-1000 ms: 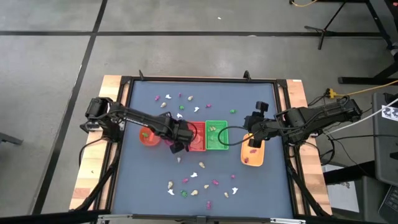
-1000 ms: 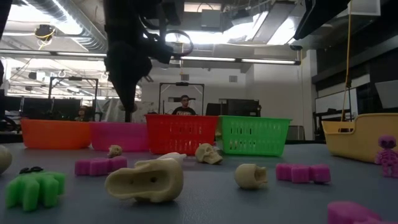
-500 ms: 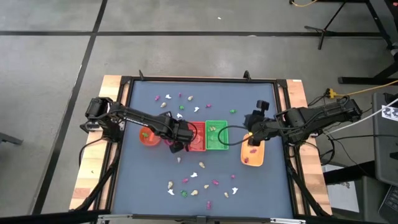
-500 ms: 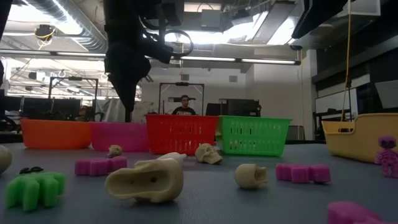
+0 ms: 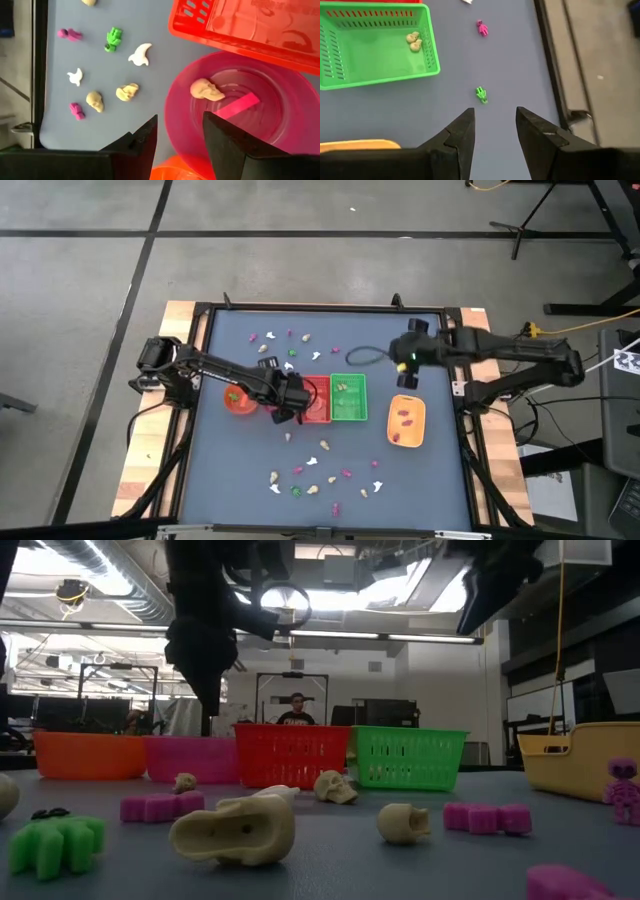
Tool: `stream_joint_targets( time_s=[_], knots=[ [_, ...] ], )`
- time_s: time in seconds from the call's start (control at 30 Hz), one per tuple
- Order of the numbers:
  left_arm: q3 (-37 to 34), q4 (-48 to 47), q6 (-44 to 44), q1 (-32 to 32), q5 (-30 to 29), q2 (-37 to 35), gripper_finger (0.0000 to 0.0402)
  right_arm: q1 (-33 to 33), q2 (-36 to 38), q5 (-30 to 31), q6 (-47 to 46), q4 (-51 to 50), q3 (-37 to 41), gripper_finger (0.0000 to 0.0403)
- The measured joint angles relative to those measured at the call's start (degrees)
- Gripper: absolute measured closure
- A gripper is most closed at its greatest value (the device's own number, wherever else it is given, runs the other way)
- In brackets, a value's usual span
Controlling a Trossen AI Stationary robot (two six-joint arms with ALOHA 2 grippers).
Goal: Sort Halloween decoration
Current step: Put the green skeleton toy into the orange bowl
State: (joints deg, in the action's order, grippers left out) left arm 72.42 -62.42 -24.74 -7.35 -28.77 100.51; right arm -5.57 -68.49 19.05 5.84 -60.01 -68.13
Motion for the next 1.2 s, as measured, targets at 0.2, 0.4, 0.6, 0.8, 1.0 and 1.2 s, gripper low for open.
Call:
stream_joint_targets(
  time_s=[0.2,0.4,0.6,0.8,1.0,1.2],
  knots=[
    [0.0,0.5,3.2,-0.4,-1.4,-2.5,0.0261,-13.0,0.1,-17.9,13.2,14.2,7.8,0.026],
    [-1.0,1.3,7.2,-0.7,-4.4,-9.3,0.0264,-22.3,0.0,-25.8,18.5,32.7,19.8,0.026],
    [-12.0,13.5,7.7,-0.7,-3.7,-20.8,0.0264,-28.9,-1.7,-26.2,18.6,39.6,27.2,0.026],
    [-26.2,33.4,7.9,-0.7,-3.2,-30.8,0.0264,-31.4,-4.9,-30.3,18.5,43.1,29.9,0.026],
    [-35.8,49.9,7.3,-0.7,-3.1,-32.8,0.0264,-31.2,-9.8,-33.9,18.5,44.1,30.1,0.026],
    [-39.3,55.5,7.2,-0.7,-3.1,-32.3,0.0264,-31.2,-15.6,-32.2,18.6,48.3,30.1,0.026]
  ],
)
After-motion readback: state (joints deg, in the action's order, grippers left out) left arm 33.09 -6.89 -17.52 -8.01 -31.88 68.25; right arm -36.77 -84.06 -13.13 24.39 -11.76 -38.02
